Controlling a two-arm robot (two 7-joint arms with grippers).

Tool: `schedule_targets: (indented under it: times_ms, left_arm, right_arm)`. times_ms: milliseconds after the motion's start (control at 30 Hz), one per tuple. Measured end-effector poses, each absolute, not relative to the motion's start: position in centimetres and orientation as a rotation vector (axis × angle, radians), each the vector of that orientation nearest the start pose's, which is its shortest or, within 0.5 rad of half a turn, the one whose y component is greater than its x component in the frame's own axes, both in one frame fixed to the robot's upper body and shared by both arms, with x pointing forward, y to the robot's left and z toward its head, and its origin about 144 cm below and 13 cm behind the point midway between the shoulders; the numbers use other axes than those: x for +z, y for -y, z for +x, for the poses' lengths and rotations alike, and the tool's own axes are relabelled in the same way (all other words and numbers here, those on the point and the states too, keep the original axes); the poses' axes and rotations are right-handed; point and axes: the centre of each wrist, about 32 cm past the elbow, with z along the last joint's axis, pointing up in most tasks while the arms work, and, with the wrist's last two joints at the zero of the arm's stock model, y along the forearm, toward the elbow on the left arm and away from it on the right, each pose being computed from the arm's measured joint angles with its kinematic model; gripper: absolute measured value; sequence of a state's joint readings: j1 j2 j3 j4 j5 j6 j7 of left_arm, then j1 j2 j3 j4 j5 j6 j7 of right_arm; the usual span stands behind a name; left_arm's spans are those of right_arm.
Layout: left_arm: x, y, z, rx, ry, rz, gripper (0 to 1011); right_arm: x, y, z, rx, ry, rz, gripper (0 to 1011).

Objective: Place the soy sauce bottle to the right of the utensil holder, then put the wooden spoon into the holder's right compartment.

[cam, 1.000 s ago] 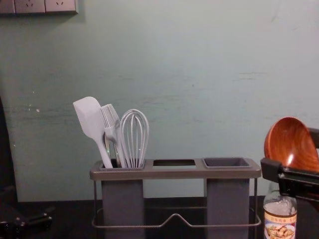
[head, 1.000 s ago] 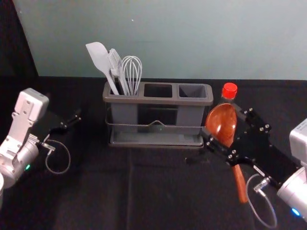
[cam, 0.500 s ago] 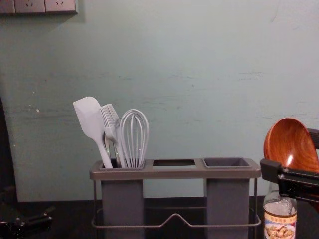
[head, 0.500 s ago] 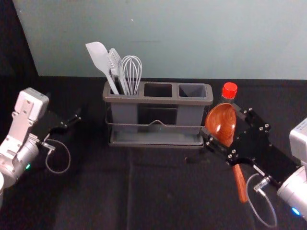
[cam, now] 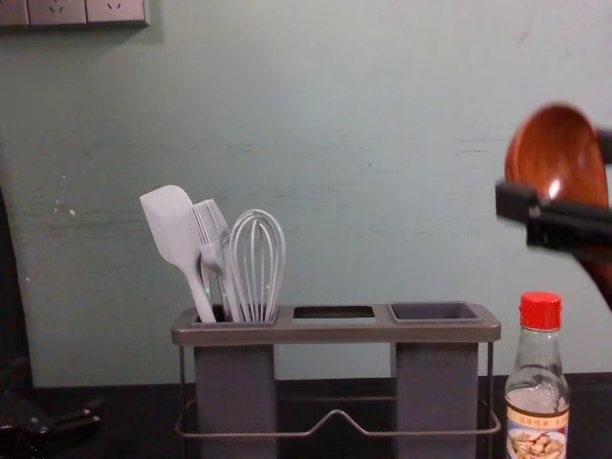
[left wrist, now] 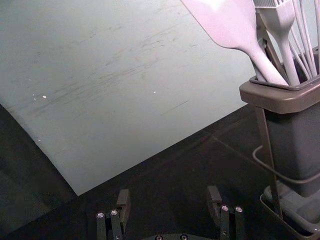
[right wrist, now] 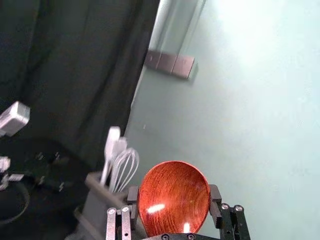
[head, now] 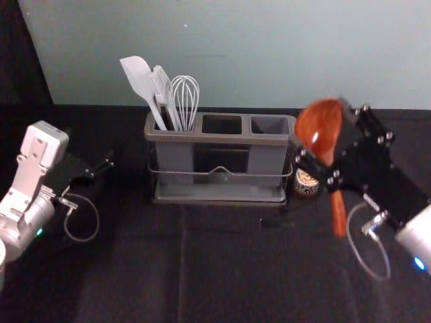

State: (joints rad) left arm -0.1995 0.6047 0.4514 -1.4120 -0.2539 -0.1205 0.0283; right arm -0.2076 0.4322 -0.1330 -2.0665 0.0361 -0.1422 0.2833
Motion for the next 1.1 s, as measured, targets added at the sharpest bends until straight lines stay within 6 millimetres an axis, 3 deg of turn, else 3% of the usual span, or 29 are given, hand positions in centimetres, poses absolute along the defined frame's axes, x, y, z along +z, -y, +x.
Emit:
schedule_targets:
  times_ms: [200, 400, 800, 1100]
  left_arm:
    - [114.0, -31.0, 48.9, 1.248, 0.285, 0.304, 1005]
    - [114.0, -31.0, 48.9, 1.248, 0.285, 0.304, 1005]
    - [114.0, -31.0, 48.9, 1.248, 0.285, 0.304, 1005]
    - [114.0, -31.0, 48.9, 1.248, 0.285, 0.304, 1005]
  right_arm:
    - [124.2, 25.1, 41.2, -0.958, 0.599, 0.072, 840]
    - [124.4, 24.9, 45.7, -0.917, 0.668, 0.181, 839]
    - [123.8, 23.4, 52.9, -0.854, 0.713, 0.259, 840]
    - [123.3, 21.9, 56.0, -0.847, 0.719, 0.269, 839]
